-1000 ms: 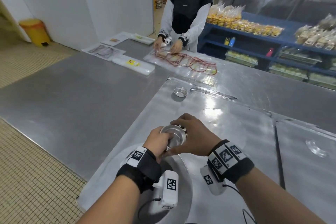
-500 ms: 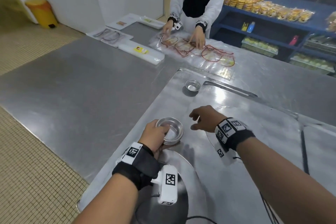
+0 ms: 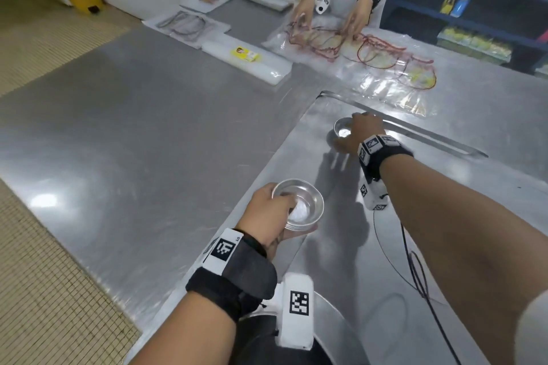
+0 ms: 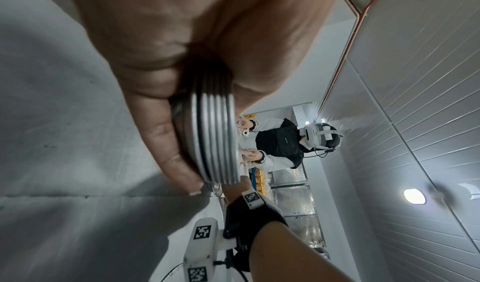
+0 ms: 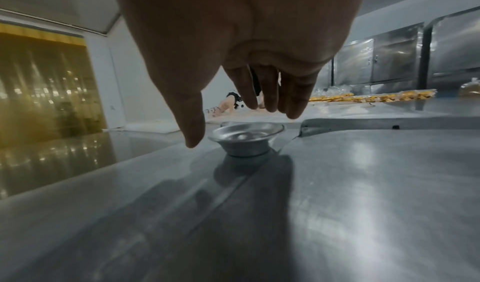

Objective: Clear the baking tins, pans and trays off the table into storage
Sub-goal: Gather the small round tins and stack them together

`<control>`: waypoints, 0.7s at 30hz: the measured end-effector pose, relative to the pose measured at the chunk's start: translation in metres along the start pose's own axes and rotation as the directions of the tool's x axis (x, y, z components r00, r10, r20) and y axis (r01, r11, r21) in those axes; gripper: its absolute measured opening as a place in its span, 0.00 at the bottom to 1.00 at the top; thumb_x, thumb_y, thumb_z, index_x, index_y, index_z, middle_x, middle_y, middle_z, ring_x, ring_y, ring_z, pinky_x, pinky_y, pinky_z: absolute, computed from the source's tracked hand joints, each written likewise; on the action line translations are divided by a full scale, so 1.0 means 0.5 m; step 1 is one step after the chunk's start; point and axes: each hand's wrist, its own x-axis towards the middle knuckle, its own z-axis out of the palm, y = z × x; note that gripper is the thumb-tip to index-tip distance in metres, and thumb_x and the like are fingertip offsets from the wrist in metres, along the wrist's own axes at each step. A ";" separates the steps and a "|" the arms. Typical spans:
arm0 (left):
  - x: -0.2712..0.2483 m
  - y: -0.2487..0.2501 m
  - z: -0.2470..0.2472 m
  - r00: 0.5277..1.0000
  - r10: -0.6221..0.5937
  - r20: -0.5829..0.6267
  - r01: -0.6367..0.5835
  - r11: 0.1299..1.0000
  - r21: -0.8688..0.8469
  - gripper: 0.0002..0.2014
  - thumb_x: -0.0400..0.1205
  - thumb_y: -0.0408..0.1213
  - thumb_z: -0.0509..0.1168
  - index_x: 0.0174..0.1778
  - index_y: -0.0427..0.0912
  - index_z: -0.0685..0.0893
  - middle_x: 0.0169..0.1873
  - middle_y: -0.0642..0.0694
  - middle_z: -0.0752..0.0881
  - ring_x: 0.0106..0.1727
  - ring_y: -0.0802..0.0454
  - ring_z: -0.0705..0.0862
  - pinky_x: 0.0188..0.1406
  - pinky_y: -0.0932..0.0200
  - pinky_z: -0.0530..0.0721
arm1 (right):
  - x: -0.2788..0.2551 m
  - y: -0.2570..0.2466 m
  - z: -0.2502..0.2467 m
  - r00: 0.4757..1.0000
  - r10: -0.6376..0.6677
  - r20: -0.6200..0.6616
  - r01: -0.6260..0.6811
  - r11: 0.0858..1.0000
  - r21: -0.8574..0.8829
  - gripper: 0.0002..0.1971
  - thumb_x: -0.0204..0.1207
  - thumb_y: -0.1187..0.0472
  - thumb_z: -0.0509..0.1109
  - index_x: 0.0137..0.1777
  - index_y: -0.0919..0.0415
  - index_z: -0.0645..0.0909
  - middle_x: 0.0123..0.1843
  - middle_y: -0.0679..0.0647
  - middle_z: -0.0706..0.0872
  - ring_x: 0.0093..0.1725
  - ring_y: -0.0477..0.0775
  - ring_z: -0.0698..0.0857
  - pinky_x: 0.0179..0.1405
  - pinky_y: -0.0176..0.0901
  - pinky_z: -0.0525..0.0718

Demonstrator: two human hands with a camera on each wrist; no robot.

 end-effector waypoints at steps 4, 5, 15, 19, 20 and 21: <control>0.010 -0.003 -0.012 1.000 -0.015 -0.004 0.015 1.000 -0.017 0.12 0.81 0.21 0.60 0.54 0.37 0.84 0.54 0.32 0.83 0.46 0.38 0.87 0.38 0.43 0.91 | 0.009 -0.006 -0.007 0.997 0.036 0.074 -0.039 0.998 0.042 0.20 0.64 0.31 0.61 0.48 0.39 0.83 0.49 0.50 0.80 0.54 0.58 0.81 0.49 0.48 0.76; 0.010 -0.003 -0.015 1.000 -0.015 -0.006 0.015 1.000 -0.016 0.12 0.81 0.21 0.60 0.54 0.37 0.84 0.54 0.32 0.83 0.46 0.39 0.87 0.38 0.43 0.91 | 0.009 -0.006 -0.009 0.995 0.051 0.085 -0.059 0.995 0.083 0.17 0.61 0.32 0.64 0.42 0.41 0.83 0.44 0.48 0.79 0.50 0.55 0.80 0.41 0.43 0.74; -0.026 -0.001 -0.010 1.000 -0.010 0.021 0.010 1.000 -0.016 0.14 0.79 0.20 0.58 0.56 0.34 0.83 0.55 0.30 0.84 0.47 0.34 0.88 0.38 0.42 0.91 | -0.120 -0.001 -0.072 0.997 0.061 0.040 -0.071 0.930 0.361 0.33 0.57 0.45 0.86 0.57 0.64 0.82 0.52 0.56 0.86 0.55 0.58 0.84 0.52 0.49 0.86; -0.062 -0.004 0.009 0.999 -0.008 0.039 0.007 1.000 0.016 0.15 0.79 0.19 0.57 0.56 0.32 0.83 0.51 0.30 0.83 0.44 0.33 0.86 0.38 0.37 0.92 | -0.224 -0.004 -0.119 1.000 -0.028 -0.002 0.027 0.918 0.395 0.38 0.53 0.42 0.86 0.60 0.59 0.82 0.53 0.52 0.84 0.53 0.52 0.81 0.45 0.44 0.81; -0.072 -0.006 0.013 0.999 -0.010 0.038 0.009 1.000 0.029 0.14 0.78 0.19 0.57 0.56 0.32 0.83 0.52 0.30 0.83 0.45 0.32 0.86 0.38 0.38 0.91 | -0.251 -0.006 -0.132 0.999 -0.047 -0.011 0.047 0.920 0.390 0.40 0.51 0.39 0.86 0.62 0.58 0.81 0.54 0.51 0.83 0.54 0.52 0.80 0.47 0.44 0.81; -0.082 -0.008 0.017 0.999 -0.016 0.036 0.014 0.999 0.036 0.14 0.78 0.20 0.58 0.56 0.32 0.83 0.52 0.30 0.83 0.46 0.31 0.86 0.37 0.39 0.91 | -0.281 -0.006 -0.144 0.998 -0.067 -0.022 0.070 0.921 0.383 0.42 0.49 0.36 0.84 0.62 0.57 0.81 0.54 0.50 0.83 0.55 0.51 0.80 0.50 0.45 0.82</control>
